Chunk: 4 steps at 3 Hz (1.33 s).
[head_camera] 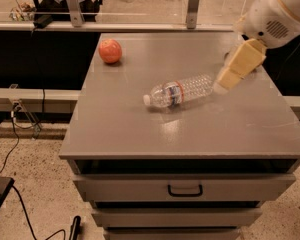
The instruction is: Pick apple
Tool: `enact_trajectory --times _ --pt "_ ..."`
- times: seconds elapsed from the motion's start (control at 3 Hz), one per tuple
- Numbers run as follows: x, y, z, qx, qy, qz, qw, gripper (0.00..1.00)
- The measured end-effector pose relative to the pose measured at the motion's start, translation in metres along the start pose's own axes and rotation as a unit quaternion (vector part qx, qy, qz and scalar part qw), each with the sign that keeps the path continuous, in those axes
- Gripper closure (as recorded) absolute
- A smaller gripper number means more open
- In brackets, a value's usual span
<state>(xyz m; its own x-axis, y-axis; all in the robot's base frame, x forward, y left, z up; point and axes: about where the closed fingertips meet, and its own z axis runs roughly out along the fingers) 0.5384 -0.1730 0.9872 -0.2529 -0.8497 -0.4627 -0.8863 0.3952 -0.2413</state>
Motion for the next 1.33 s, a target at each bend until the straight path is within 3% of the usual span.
enact_trajectory --times 1.0,1.33 --pt "-0.011 -0.008 0.009 0.014 -0.016 0.017 0.9996 0.0" --pt "-0.035 -0.029 0.035 0.031 -0.044 0.02 0.9984 0.0"
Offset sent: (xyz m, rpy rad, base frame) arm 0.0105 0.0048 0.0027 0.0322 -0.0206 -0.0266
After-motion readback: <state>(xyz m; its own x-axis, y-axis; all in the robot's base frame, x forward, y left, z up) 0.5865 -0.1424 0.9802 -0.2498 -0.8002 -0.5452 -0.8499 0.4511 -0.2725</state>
